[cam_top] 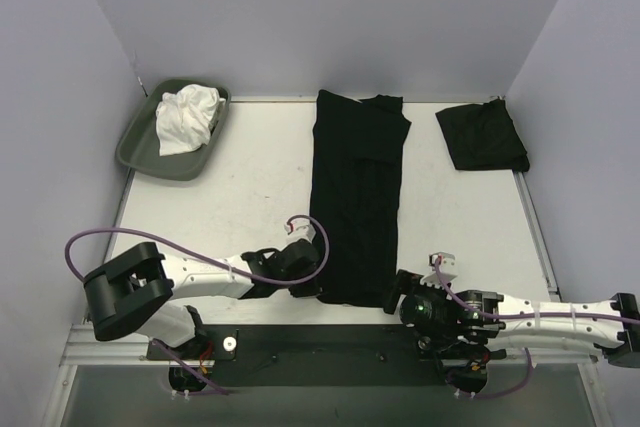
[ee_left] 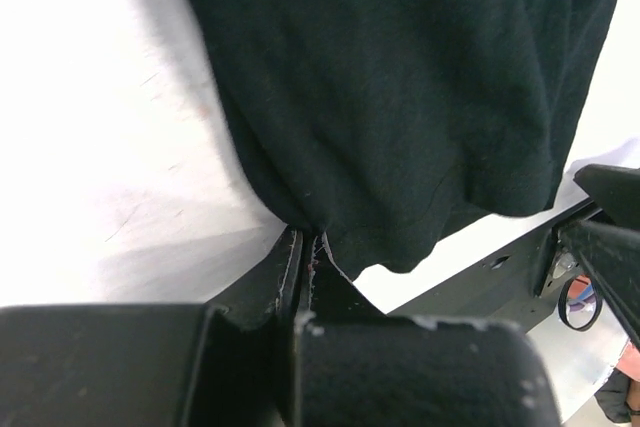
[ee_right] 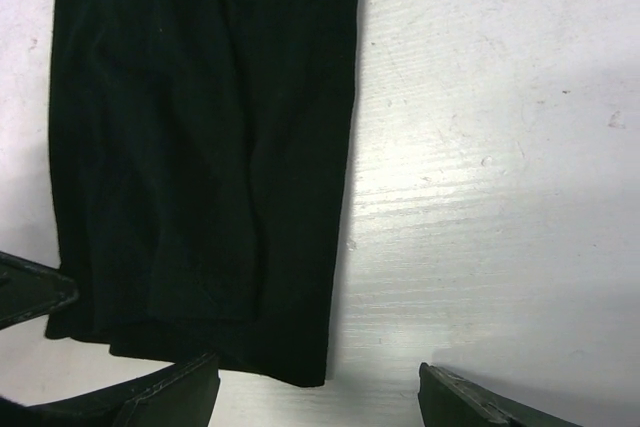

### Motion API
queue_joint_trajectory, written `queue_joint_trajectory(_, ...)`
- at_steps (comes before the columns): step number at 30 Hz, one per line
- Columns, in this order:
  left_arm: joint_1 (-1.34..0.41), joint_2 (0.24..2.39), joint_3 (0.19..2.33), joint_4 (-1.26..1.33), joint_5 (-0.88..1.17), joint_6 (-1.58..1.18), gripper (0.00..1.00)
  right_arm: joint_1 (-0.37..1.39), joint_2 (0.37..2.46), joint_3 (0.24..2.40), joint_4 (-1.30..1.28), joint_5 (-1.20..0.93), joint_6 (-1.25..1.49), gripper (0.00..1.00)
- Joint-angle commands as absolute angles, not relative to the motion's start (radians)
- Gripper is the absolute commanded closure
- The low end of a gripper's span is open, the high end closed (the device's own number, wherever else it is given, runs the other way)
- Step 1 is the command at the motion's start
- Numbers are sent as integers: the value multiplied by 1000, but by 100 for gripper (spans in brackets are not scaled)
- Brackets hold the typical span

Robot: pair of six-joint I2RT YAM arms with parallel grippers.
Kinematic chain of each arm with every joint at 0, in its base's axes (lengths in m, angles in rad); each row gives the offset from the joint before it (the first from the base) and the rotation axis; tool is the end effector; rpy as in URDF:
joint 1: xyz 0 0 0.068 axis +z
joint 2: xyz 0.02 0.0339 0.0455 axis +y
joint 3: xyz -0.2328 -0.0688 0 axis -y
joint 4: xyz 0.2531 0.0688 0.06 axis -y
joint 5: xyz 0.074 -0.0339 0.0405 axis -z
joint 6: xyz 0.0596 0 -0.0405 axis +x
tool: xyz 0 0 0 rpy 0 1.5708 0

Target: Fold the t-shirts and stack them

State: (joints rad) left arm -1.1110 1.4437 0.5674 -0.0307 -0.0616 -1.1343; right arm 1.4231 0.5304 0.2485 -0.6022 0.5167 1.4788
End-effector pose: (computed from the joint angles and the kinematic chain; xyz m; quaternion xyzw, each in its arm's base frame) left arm 0.1279 -0.2500 0.0832 -0.0210 0.9448 -0.2809 0.1674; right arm 0.0525 0.1527 0.1212 0.1113 0.9076 0.2944 0.2778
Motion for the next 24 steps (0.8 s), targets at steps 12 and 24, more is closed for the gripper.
queue_joint_trajectory(12, -1127, 1309, 396, -203, -107, -1137, 100, 1436, 825, 262, -462, 538, 1578, 36)
queue_joint_trajectory(24, -1132, 1298, 365, -164, -103, -1140, 100, 1469, 945, 291, -385, 520, 1624, 48)
